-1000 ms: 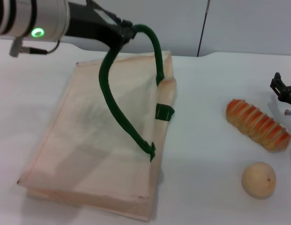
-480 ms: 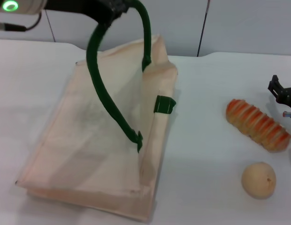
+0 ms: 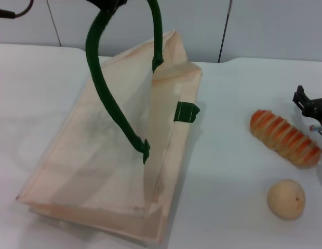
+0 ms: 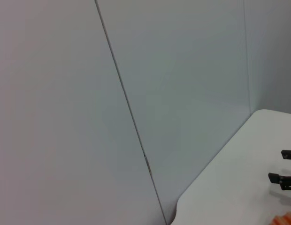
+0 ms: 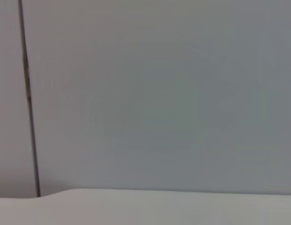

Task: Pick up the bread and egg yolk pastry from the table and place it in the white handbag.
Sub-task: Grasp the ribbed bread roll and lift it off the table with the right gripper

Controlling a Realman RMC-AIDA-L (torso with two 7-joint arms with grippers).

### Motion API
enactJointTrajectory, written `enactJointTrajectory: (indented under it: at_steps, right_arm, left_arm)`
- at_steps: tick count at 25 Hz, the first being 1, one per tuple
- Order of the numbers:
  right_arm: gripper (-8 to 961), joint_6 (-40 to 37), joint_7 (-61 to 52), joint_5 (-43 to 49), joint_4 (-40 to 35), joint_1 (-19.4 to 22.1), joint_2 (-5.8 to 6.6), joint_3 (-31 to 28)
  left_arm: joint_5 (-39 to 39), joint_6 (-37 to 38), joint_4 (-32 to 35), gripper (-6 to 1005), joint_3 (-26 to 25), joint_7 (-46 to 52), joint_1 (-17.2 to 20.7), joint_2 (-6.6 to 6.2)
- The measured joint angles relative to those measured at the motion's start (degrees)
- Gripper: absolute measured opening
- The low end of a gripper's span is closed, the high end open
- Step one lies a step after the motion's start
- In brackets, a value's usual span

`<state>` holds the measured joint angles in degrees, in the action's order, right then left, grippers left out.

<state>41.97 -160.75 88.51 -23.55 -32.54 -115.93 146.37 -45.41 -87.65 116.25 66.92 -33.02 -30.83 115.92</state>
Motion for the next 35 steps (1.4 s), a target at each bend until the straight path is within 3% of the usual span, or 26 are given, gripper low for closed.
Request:
enactJointTrajectory:
  at_steps: [19,22,27,35]
  right_arm:
    - [880,-3.9,0.5,4.1,-2.2,0.0,0.37,-0.8]
    - [880,-3.8,0.5,4.1,-4.5,0.3,1.65,-1.2]
    - [880,-3.9,0.6,4.1,-11.6,2.2,5.90,-1.3]
    - [880,-3.7,0.7,8.8,-19.5,3.5,8.87,-4.4]
  left_arm:
    - [3.1,-4.3,0.0,109,-1.4,-0.4,-2.3,-0.15]
    - [3.3,-4.4,0.0,109,-1.3,-0.4,-2.3,-0.08]
    - [3.3,-4.5,0.0,110,-1.2,-0.4,-2.4,-0.08]
    - [3.2,-4.5,0.0,110,-1.2,-0.5,-2.2,-0.07]
